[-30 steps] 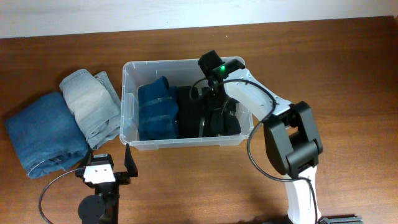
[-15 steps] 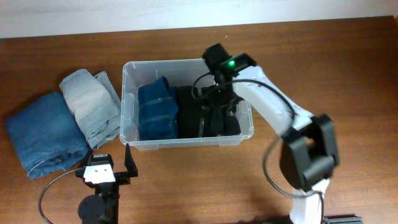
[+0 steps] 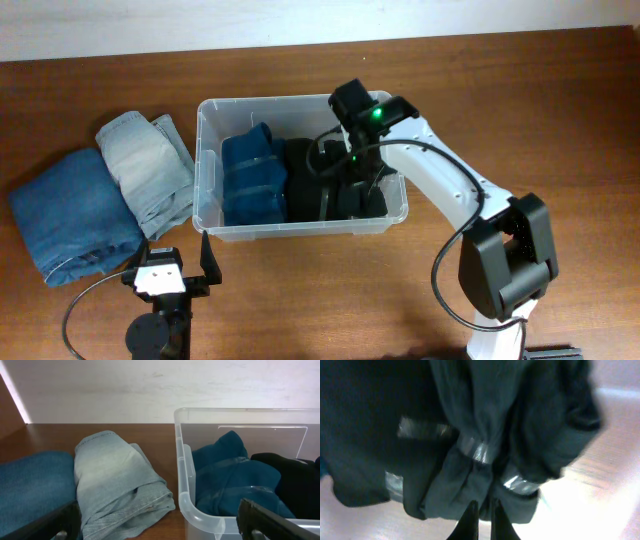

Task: Pack container
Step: 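Open the right gripper and withdraw it to the right side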

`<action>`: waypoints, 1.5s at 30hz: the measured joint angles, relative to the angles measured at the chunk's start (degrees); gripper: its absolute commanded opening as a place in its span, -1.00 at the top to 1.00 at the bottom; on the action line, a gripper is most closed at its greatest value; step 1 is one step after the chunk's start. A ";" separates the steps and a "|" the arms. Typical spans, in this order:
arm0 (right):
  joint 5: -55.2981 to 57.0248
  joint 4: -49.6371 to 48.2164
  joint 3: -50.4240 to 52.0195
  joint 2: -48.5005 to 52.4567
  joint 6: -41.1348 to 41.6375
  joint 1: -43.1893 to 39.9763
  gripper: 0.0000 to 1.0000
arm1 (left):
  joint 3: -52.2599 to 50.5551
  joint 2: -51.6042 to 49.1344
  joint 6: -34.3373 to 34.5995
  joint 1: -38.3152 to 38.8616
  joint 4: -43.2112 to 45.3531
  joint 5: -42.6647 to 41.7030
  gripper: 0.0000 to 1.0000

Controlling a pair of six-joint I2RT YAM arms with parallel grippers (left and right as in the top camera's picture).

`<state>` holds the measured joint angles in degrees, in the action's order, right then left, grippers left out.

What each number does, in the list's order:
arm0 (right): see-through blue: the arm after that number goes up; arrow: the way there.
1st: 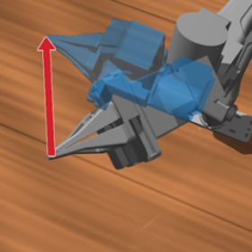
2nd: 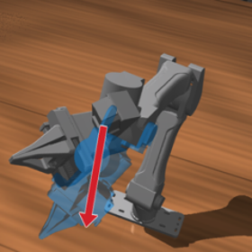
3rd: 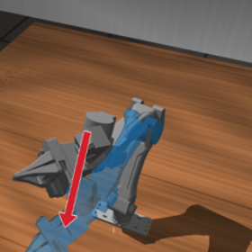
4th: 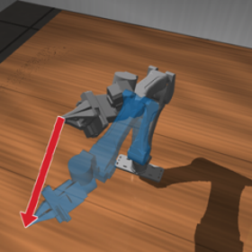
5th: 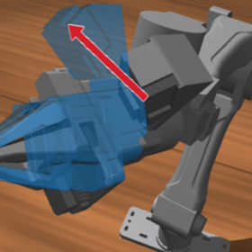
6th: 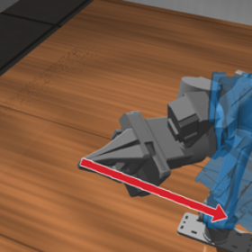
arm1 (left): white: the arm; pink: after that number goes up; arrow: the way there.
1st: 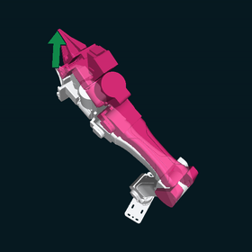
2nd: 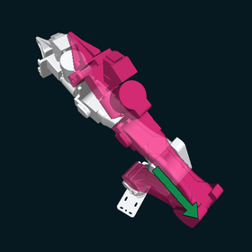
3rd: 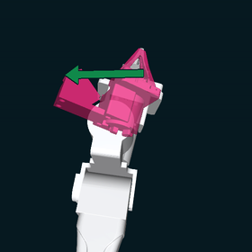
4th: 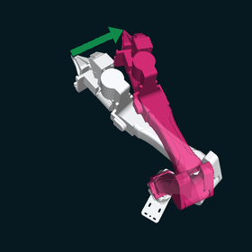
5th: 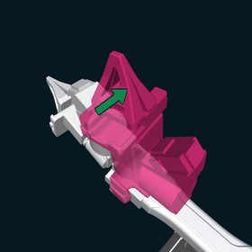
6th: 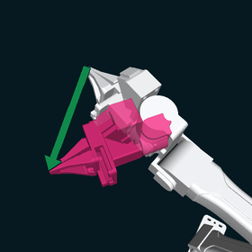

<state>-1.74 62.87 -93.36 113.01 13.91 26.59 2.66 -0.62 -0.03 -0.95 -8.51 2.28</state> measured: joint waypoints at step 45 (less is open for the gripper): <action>4.94 21.79 -6.19 -45.13 -3.37 -48.68 -0.97 | -0.02 0.00 0.00 0.00 0.00 0.00 -0.98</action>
<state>3.20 84.66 -99.55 67.88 10.55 -22.09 2.63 -0.62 -0.03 -0.95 -8.51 2.28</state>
